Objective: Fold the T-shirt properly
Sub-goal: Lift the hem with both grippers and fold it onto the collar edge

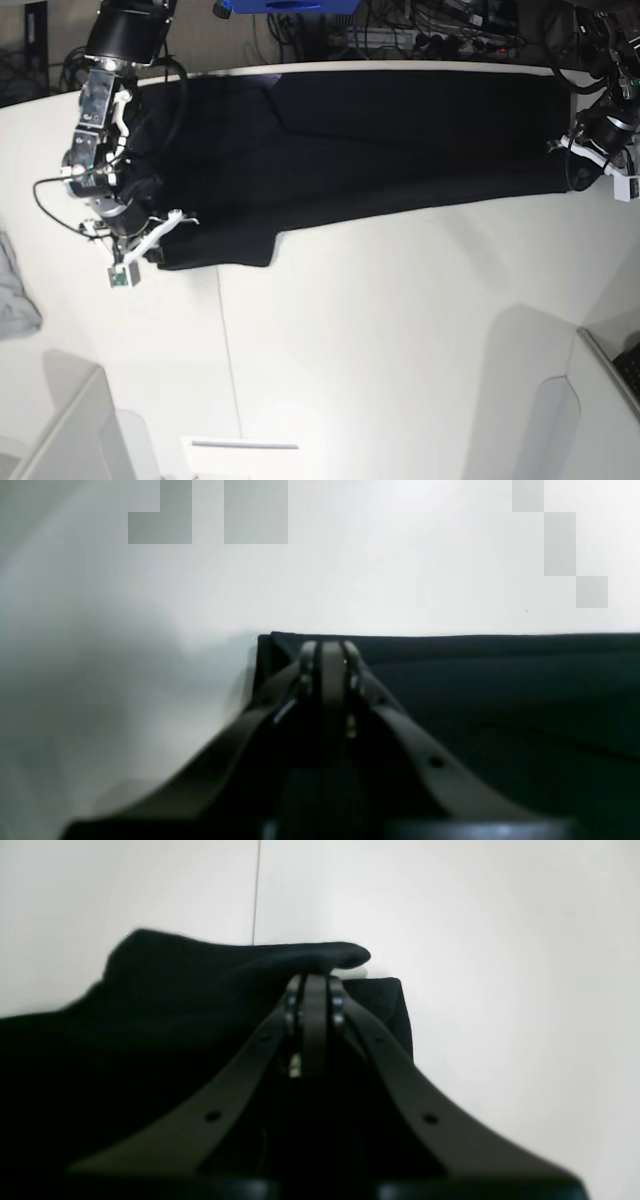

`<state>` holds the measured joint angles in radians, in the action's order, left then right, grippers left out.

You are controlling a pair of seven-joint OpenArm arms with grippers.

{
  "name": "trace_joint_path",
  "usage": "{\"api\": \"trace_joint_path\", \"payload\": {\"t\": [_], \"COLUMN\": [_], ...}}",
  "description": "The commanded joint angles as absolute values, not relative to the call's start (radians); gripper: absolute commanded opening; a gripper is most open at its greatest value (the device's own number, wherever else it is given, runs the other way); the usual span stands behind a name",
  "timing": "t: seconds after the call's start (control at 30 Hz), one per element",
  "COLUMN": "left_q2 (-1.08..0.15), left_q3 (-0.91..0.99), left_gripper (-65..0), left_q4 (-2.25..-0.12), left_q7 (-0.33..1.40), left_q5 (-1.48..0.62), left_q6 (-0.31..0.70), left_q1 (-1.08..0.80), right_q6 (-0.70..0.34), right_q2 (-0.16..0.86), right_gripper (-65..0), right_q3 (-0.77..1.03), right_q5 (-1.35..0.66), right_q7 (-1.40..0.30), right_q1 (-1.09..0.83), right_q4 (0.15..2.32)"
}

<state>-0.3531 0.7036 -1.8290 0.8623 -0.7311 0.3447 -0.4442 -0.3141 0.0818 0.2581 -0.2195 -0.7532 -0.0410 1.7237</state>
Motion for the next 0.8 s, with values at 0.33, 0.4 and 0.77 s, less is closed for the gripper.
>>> {"api": "trace_joint_path", "payload": {"t": [0.33, 0.4, 0.77], "left_q2": [-0.367, -0.367, -0.371], "left_q3": [0.746, 0.746, 0.746], "left_gripper": [-65.0, -65.0, -65.0], "left_q4": [-1.89, -1.891, -1.893], "left_q7": [0.845, 0.845, 0.845], "left_q5": [-0.745, -0.745, -0.745], "left_q6": [0.349, 0.349, 0.351], "left_q1": [-0.483, -0.487, -0.495], "right_q6": [-0.315, -0.315, -0.323], "right_q2": [0.09, 0.09, 0.044], "right_gripper": [-65.0, -65.0, -65.0], "right_q3": [0.263, 0.266, 0.401], "right_q5": [-0.225, -0.225, -0.229], "right_q7": [-0.776, -0.805, -0.929], "right_q1": [-0.131, -0.139, -0.179], "right_q4": [1.908, 1.925, 1.997]}}
